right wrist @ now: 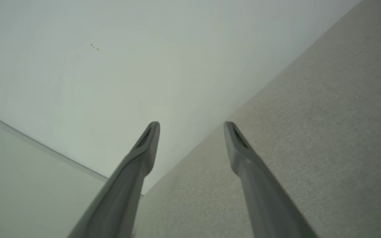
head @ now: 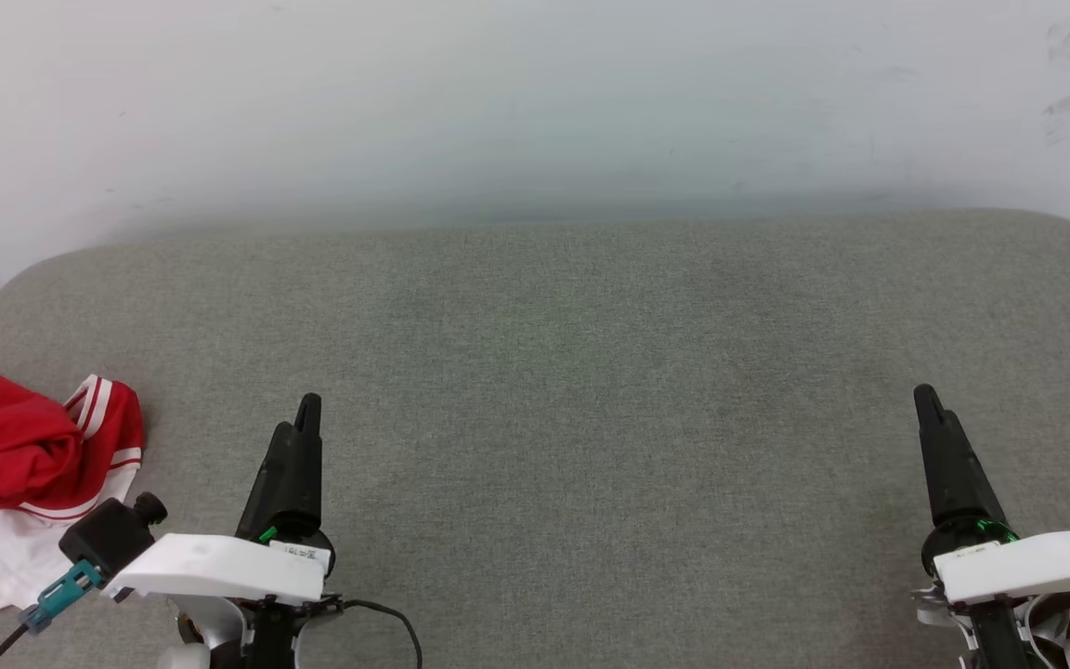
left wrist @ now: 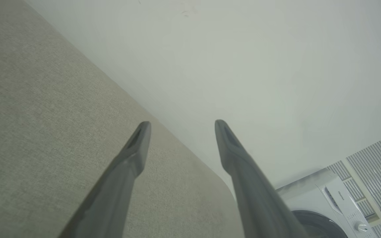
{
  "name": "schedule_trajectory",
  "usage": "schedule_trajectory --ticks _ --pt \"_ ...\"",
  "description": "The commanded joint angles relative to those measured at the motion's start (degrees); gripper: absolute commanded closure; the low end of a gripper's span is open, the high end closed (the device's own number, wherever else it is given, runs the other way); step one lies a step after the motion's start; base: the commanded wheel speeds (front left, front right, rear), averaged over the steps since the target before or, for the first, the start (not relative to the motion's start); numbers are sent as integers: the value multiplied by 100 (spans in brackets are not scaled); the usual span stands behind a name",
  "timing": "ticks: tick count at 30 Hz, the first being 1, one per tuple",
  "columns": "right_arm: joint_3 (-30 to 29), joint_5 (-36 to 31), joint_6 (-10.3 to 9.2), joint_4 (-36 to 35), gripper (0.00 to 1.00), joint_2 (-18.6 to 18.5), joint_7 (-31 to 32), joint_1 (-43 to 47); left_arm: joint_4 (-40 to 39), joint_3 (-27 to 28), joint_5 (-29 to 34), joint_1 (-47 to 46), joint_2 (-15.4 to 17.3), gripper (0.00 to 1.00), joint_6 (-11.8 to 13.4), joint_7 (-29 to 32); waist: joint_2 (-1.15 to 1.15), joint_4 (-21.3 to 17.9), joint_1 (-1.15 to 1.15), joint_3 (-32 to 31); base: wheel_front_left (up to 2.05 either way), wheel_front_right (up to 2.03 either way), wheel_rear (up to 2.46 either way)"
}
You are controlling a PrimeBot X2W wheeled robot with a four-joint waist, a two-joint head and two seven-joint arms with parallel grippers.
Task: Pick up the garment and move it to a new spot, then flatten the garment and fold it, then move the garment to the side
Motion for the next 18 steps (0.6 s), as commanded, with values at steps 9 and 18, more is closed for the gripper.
schedule_trajectory --ticks 9,18 --pt "89 -1388 2 -317 0 -80 4 -90 -100 -121 1178 -96 99 0 -1 -205 0 10 0 -7 0 0 0" --pt "153 -2128 2 -421 0 -59 32 -53 -126 -111 2081 -72 169 0 -1 -358 0 29 0 -2 0 0 0"
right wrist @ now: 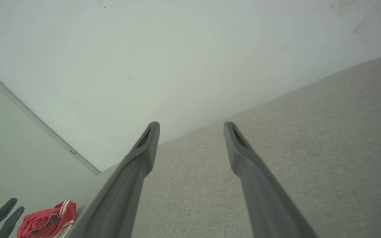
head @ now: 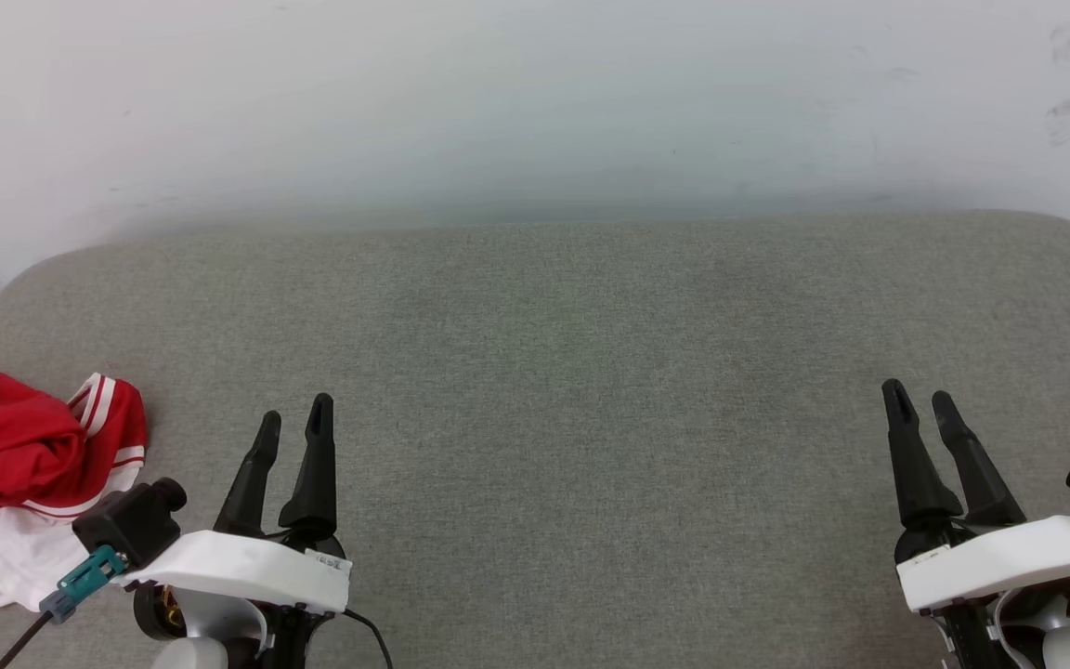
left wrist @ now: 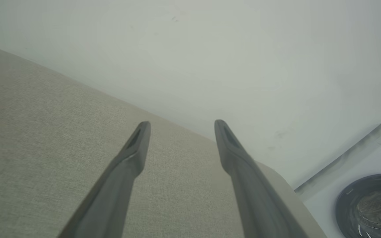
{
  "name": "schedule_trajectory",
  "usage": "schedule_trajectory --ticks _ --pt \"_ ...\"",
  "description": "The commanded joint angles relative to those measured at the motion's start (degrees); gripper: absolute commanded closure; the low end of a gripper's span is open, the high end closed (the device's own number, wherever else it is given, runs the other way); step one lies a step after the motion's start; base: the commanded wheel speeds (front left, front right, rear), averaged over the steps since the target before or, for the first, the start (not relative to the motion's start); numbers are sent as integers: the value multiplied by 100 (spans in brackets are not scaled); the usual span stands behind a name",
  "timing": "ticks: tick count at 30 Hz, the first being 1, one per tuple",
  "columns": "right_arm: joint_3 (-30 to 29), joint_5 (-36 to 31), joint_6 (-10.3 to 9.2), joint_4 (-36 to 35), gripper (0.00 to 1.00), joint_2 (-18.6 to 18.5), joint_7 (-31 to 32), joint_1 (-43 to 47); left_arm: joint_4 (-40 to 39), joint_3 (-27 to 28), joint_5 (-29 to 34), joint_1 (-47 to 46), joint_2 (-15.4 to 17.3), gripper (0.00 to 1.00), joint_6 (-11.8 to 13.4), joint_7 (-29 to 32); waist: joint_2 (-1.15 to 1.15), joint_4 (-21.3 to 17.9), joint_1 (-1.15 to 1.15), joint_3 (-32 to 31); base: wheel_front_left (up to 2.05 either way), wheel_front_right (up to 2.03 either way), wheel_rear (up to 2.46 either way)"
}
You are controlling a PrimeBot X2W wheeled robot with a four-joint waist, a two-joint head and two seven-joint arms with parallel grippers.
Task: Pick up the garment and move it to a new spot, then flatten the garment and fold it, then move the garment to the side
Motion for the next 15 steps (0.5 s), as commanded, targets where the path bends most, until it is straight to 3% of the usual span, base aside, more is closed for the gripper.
schedule_trajectory --ticks 1,15 --pt "16 -193 2 -108 0 -36 7 -47 -85 9 222 -70 47 0 -1 -63 0 4 0 1 0 0 0" --pt "-62 -1207 2 -257 0 -6 147 45 -91 -37 1387 -24 121 0 29 -263 0 38 0 1 0 0 0"
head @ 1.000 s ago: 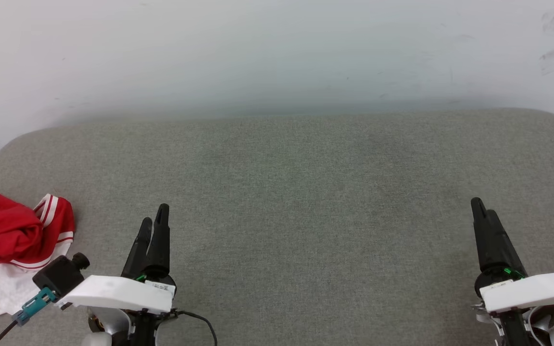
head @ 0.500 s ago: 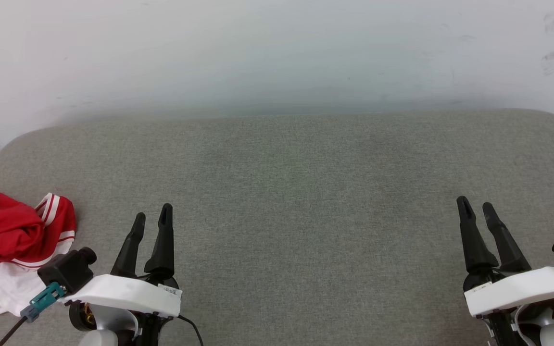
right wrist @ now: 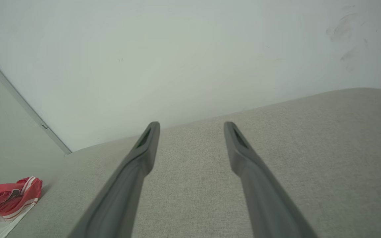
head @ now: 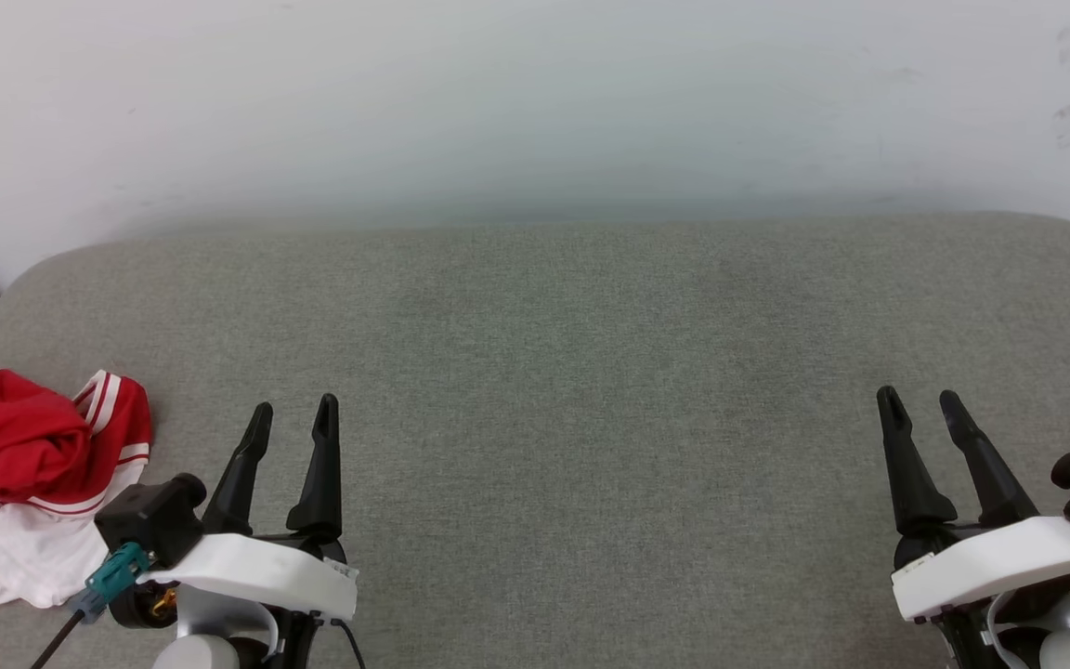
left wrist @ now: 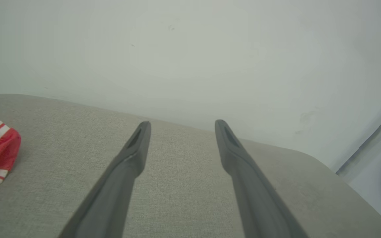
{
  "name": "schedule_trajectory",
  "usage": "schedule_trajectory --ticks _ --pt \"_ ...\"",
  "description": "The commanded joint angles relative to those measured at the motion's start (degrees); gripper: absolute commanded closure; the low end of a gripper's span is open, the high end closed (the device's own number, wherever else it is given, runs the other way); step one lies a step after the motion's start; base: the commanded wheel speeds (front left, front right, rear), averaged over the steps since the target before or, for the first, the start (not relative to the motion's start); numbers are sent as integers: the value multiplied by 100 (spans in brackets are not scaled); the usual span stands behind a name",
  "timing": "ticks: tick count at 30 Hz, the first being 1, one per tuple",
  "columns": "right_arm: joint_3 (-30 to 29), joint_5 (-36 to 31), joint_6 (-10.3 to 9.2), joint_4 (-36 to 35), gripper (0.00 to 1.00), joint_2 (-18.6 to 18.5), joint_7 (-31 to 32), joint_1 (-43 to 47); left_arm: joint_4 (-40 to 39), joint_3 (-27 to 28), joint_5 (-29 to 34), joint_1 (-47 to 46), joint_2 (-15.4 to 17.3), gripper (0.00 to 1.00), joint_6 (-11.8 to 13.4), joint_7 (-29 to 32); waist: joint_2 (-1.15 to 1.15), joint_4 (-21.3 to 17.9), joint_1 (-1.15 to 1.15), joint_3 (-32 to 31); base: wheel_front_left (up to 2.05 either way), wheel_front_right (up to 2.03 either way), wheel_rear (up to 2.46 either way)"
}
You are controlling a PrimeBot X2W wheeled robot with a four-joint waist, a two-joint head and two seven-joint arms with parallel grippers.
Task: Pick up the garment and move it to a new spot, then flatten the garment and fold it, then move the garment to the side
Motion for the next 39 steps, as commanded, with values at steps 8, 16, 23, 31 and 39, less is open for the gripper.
schedule_trajectory --ticks 8,16,23,31,39 --pt "13 -575 2 -199 0 36 64 37 0 -17 508 -3 20 0 19 -158 0 30 0 8 0 0 0" --pt "-7 -985 2 -274 0 80 119 78 33 -17 879 20 2 0 11 -258 0 44 0 11 0 0 0" --pt "-46 -1311 2 -305 0 117 169 132 108 -20 1167 1 0 0 0 -346 0 54 0 10 0 0 0" --pt "-75 -1621 1 -339 0 148 152 167 187 -27 1494 -3 -10 0 -7 -438 0 62 0 2 0 0 0" --pt "-123 -1855 1 -372 0 166 99 199 269 -25 1728 -41 -30 0 -13 -527 0 74 0 0 0 0 0"
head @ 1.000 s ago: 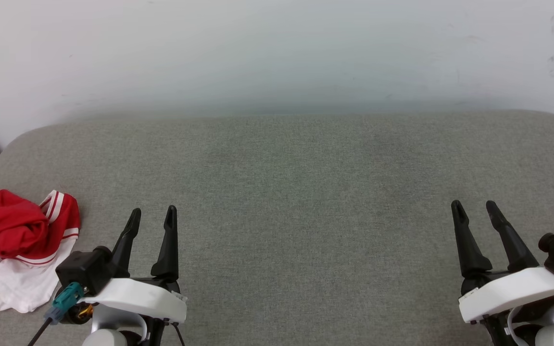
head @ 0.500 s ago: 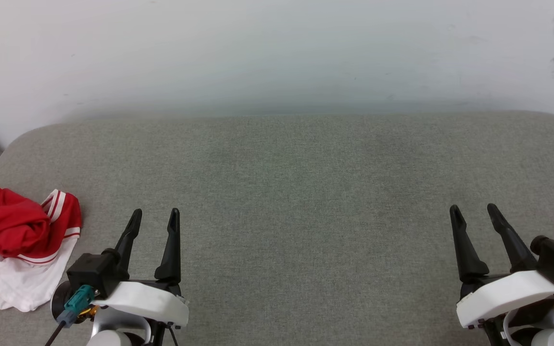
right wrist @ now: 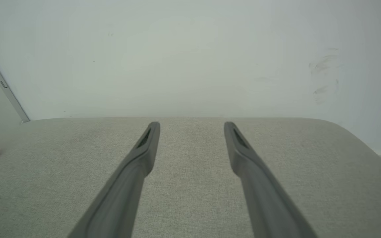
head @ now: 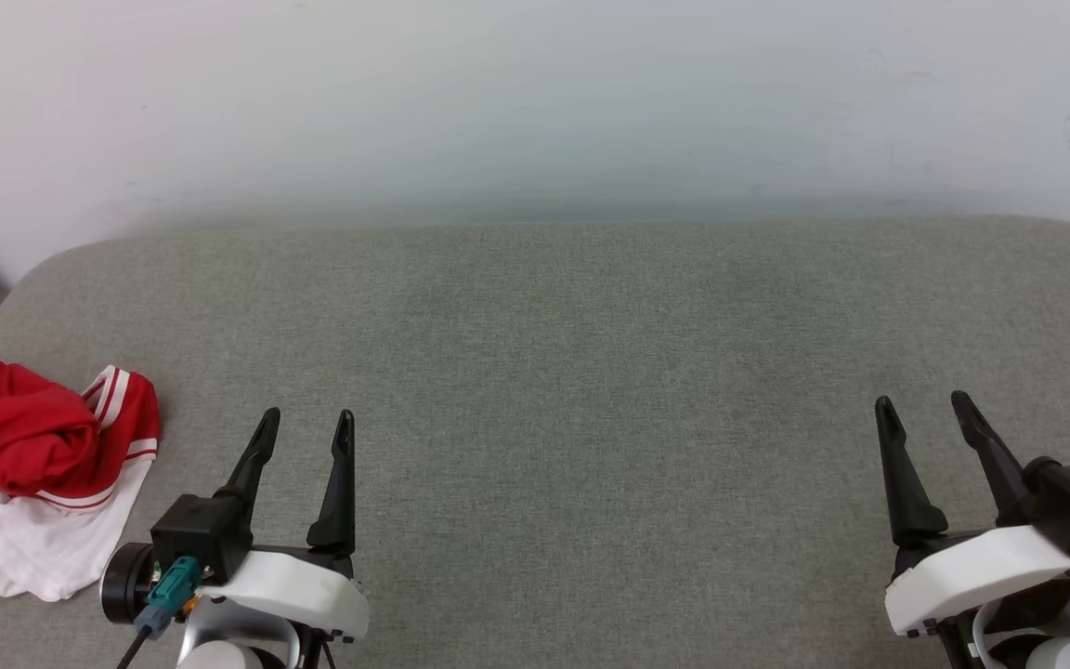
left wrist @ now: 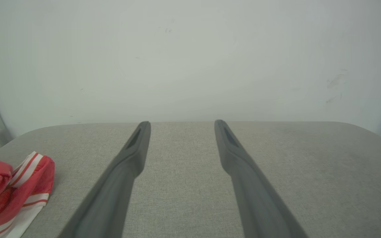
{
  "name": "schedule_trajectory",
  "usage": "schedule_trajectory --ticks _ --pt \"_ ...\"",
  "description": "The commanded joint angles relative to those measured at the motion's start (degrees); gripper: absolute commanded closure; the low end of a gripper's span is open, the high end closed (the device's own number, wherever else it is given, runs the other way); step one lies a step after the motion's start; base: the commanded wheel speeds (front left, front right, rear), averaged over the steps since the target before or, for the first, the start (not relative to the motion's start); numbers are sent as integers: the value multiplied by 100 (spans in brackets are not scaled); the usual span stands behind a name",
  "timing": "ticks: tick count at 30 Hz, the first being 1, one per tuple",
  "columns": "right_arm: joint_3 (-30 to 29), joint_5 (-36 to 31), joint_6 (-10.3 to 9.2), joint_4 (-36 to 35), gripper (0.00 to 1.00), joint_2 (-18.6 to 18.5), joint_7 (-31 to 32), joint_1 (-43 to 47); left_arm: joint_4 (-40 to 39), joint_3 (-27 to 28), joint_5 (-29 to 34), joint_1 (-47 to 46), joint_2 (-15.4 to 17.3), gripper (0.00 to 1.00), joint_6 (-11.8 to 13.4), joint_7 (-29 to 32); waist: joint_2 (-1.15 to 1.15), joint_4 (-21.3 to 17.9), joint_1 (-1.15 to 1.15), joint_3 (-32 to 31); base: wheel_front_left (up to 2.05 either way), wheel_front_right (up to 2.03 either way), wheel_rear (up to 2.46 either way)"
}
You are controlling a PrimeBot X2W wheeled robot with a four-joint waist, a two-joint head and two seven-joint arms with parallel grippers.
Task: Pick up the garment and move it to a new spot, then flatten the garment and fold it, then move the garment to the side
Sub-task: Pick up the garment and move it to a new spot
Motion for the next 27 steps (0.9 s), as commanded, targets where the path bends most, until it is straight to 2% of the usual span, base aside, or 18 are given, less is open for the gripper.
schedule_trajectory --ticks 1,9,14,27 --pt "-13 -114 0 -50 0 24 -40 51 7 -2 87 -56 -14 0 -6 -58 0 5 0 -1 0 0 0" --pt "-39 -320 0 -85 0 28 -115 43 76 -5 313 -94 -39 0 -13 -146 0 70 0 -7 0 0 0" --pt "-43 -229 0 -93 0 28 -157 52 119 24 221 -132 -57 0 -14 -147 0 234 0 -25 0 0 0" --pt "262 -400 0 -168 0 28 -123 16 159 192 353 -109 -62 0 -8 -141 0 1197 0 -5 0 0 0"
